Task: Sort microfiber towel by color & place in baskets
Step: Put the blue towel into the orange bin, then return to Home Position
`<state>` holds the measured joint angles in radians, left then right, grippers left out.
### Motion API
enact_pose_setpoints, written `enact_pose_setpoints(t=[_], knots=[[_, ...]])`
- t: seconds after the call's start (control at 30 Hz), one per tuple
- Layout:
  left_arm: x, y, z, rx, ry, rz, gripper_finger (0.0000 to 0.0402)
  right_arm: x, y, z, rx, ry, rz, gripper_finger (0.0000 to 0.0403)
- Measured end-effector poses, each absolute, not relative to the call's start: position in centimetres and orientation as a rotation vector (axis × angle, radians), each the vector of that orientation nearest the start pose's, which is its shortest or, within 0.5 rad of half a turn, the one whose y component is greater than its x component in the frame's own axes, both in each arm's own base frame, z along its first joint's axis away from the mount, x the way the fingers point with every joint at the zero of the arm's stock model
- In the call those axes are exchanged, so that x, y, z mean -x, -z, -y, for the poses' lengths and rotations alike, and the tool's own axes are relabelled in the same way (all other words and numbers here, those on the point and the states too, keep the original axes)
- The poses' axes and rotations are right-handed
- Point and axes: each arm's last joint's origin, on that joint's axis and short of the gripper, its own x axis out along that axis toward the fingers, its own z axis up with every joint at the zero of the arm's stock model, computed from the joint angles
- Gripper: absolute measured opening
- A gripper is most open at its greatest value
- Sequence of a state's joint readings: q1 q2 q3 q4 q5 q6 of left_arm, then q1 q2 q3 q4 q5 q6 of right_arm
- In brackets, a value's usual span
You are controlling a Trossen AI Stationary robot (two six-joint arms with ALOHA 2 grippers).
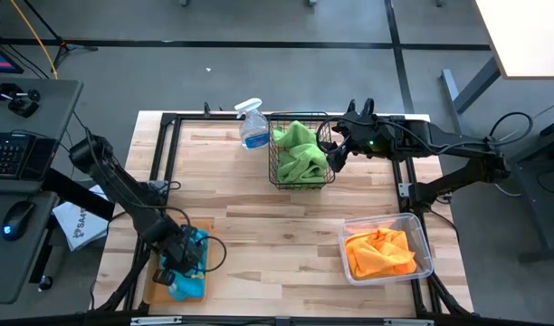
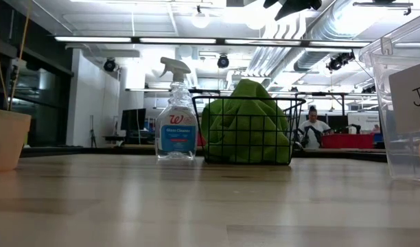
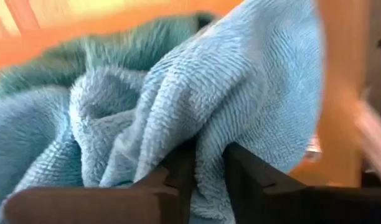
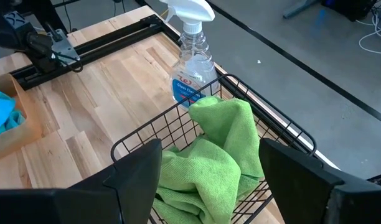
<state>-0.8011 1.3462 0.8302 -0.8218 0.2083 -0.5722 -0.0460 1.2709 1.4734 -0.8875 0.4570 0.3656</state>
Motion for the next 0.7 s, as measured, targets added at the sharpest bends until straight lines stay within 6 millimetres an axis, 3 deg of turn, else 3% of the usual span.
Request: enact_pose_setpoints(t=[0.53, 0.7], knots=[[-15.1, -28.8, 14.5, 0.097, 0.417, -1.415, 0.0198, -24.2, -40.5, 2.4, -0.197, 0.599, -0.579, 0.0268], [-17.6, -32.2, 12.3, -0.033, 0.300, -1.162, 0.0204, -24.2, -40.5, 2.4, -0.197, 0.600, -0.571, 0.0268]])
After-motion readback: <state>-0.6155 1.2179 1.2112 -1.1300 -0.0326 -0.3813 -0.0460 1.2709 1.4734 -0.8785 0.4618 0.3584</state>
